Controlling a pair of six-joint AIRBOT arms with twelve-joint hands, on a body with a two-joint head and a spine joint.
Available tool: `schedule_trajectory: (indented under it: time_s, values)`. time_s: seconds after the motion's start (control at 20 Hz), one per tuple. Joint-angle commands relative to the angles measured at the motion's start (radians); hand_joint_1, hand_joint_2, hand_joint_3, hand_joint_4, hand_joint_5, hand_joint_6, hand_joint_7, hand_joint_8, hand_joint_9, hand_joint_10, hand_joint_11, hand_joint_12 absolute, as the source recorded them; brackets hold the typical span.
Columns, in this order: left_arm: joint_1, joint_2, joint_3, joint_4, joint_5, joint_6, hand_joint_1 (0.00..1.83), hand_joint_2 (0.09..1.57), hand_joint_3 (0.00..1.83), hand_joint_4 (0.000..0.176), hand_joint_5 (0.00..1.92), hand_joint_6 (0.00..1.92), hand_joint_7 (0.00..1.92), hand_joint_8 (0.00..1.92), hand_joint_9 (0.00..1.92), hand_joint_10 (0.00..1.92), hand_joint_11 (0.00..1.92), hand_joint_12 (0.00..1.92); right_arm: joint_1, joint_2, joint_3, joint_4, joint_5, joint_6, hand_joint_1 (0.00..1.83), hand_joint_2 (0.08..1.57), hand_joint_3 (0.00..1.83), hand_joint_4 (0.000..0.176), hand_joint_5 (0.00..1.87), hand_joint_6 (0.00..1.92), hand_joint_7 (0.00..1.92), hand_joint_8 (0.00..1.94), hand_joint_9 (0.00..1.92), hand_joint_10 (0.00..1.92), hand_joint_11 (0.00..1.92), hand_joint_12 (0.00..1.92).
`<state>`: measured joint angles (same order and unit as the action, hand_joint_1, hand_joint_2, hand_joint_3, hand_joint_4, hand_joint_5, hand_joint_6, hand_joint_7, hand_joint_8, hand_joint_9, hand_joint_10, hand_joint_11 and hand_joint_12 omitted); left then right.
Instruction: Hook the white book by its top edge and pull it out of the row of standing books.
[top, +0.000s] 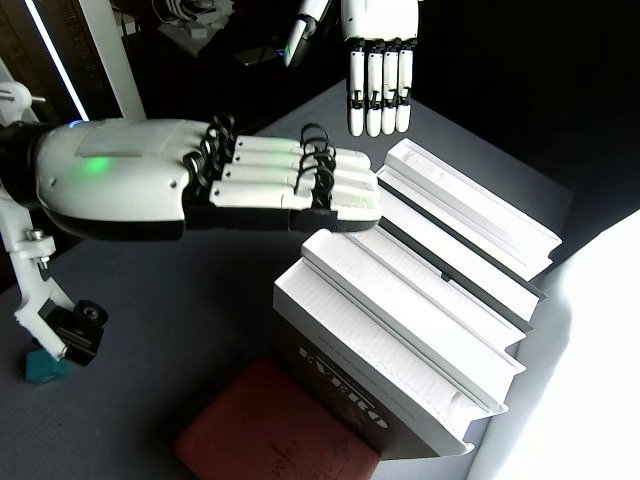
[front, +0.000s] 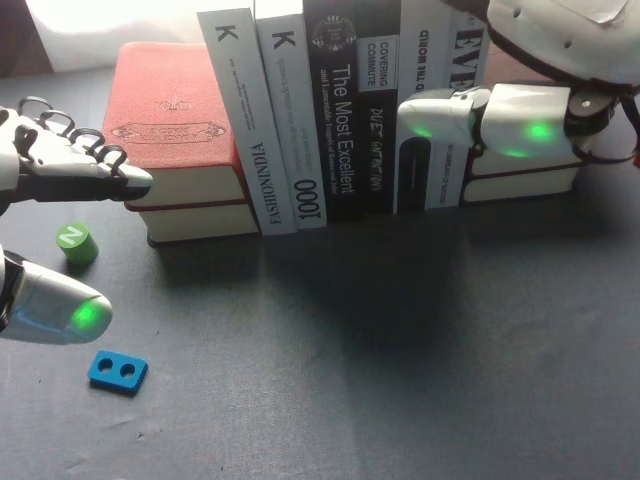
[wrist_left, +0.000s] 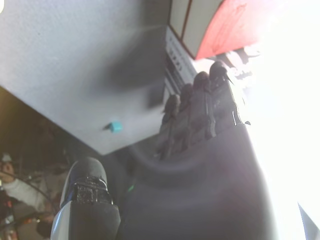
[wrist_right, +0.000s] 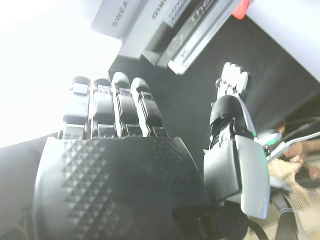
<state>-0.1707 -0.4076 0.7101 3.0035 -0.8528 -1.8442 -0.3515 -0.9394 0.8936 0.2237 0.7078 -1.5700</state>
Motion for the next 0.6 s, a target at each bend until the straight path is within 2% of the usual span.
schedule_trajectory:
  time_s: [0.0, 0.2, 0.55]
  values:
    - [-0.013, 0.000, 0.004, 0.008, 0.082, 0.001, 0.00, 1.13, 0.01, 0.000, 0.02, 0.01, 0.01, 0.01, 0.00, 0.00, 0.00, 0.00, 0.020, 0.001, 0.006, -0.007, 0.117, -0.002, 0.00, 1.20, 0.01, 0.000, 0.00, 0.00, 0.00, 0.00, 0.00, 0.00, 0.00, 0.00]
    - [-0.009, 0.001, 0.004, 0.008, 0.082, 0.001, 0.00, 1.13, 0.01, 0.000, 0.03, 0.01, 0.02, 0.01, 0.00, 0.00, 0.00, 0.00, 0.020, 0.000, 0.025, 0.034, 0.101, -0.002, 0.00, 1.20, 0.01, 0.000, 0.00, 0.00, 0.00, 0.00, 0.00, 0.00, 0.00, 0.00]
    - [-0.010, 0.001, 0.000, 0.008, 0.082, 0.001, 0.00, 1.13, 0.01, 0.000, 0.00, 0.00, 0.00, 0.00, 0.00, 0.00, 0.00, 0.00, 0.014, -0.002, 0.025, 0.034, 0.069, 0.000, 0.00, 1.21, 0.01, 0.000, 0.00, 0.00, 0.00, 0.00, 0.00, 0.00, 0.00, 0.00]
